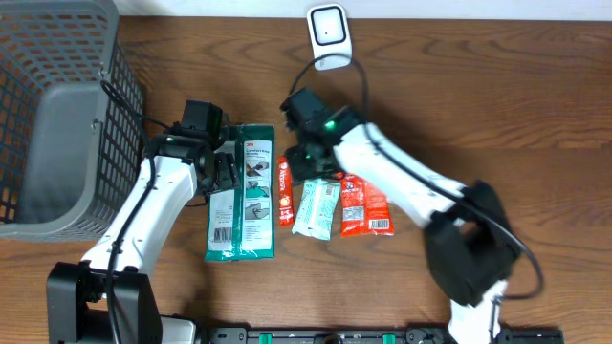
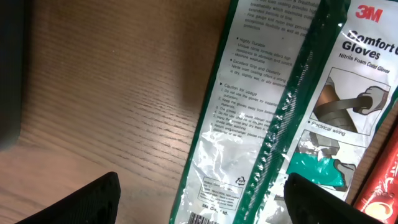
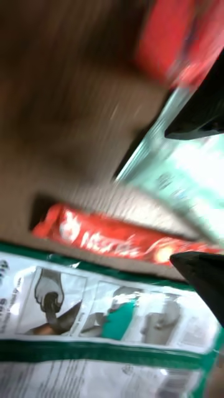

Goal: Scan the item barcode
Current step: 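Reach the right gripper toward the small orange tissue box, then grasp the orange tissue box beside the red bag with the right gripper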

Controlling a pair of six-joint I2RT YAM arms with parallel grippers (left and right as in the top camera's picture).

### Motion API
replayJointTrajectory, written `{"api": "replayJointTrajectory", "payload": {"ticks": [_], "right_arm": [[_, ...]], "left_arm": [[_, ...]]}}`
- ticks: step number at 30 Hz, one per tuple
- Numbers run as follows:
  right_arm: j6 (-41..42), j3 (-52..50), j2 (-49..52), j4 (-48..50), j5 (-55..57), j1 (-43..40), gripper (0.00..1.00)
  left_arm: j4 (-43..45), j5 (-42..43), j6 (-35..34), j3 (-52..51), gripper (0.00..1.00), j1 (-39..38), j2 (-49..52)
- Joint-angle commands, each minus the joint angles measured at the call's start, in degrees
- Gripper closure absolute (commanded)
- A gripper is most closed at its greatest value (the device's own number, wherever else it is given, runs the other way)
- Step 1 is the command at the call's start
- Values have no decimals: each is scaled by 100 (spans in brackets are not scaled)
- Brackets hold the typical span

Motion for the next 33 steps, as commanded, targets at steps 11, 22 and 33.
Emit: {"api": "replayJointTrajectory", "payload": {"ticks": [11, 22, 33], "right_arm": [[240, -105, -898, -1958, 1169, -1510, 38], [280, -1316, -898, -767, 988, -1784, 37], [280, -2013, -898, 39, 1021, -1781, 48]], "left_arm": [[0, -33, 28, 90, 15, 35, -42], [0, -33, 28, 92, 15, 35, -42], [0, -33, 28, 90, 15, 35, -42]]}}
